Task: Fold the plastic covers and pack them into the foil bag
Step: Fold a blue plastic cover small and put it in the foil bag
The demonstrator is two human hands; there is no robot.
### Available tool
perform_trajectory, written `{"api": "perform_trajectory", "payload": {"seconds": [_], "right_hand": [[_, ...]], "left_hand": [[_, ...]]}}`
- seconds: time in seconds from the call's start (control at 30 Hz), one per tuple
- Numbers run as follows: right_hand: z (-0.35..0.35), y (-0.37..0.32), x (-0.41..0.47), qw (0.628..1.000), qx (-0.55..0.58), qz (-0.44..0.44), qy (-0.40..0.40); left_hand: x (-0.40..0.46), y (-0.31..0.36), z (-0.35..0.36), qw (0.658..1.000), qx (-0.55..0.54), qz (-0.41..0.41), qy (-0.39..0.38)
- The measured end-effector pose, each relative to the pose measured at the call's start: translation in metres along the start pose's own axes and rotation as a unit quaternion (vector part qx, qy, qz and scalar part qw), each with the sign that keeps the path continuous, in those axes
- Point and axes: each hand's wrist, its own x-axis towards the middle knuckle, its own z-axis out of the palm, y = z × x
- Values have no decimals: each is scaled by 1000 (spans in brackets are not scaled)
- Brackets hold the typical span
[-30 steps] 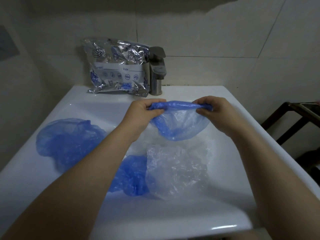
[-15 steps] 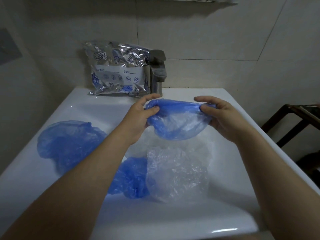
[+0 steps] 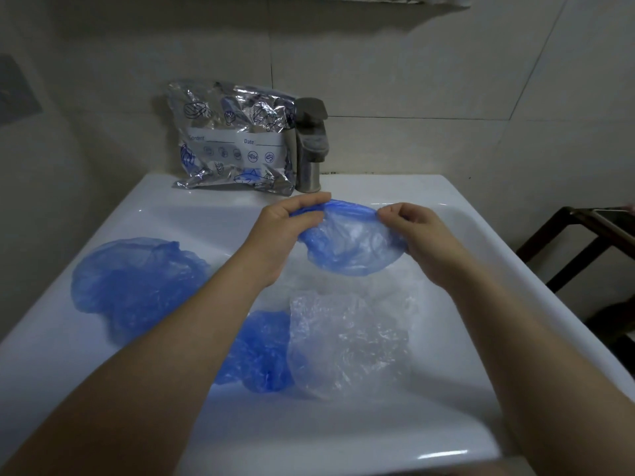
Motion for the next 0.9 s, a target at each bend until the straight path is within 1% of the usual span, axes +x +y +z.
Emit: {"api": "perform_trajectory", "payload": {"seconds": [0.1,0.2,0.27,0.33,0.4,0.5,0.6,0.67,0.7,0.73,0.77,0.83,0.9], "right_hand": [[-1,-3,1,999,-7,-34,18],[-3,-8,1,996,-20,-74,40],[-5,-9,0,992,-77,-93,37],[-8,-9,0,975,-178,-124,43],[-10,-10,1,951,-261,-157,54],[-10,-10,-1,944,-291,-155,29],[-12,-7,-3,959,-254,-126,4],[-13,-5,-3,976,-191,-105,2],[-14,-5,-3,984,-153,-93,2],[-15,-4,-2,990,-117,-81,0],[-16,-4,-1,994,-85,-72,-3],[-20,-3,0,998,-31,-58,-14],[-23,-4,0,998,15,-44,-36]], "left_hand": [[1,-2,2,999,37,19,23],[2,1,3,998,36,35,32],[2,2,1,998,46,39,33],[2,0,-2,996,71,37,29],[2,-1,-3,992,115,43,26],[1,-1,-4,967,246,59,34],[1,2,-7,931,357,71,14],[2,1,-10,914,397,77,-10],[2,1,-12,913,401,75,-23],[1,0,-12,918,391,64,-32],[0,0,-12,930,363,48,-39],[-2,1,-11,959,278,29,-50],[-4,5,-10,983,167,24,-77]]}}
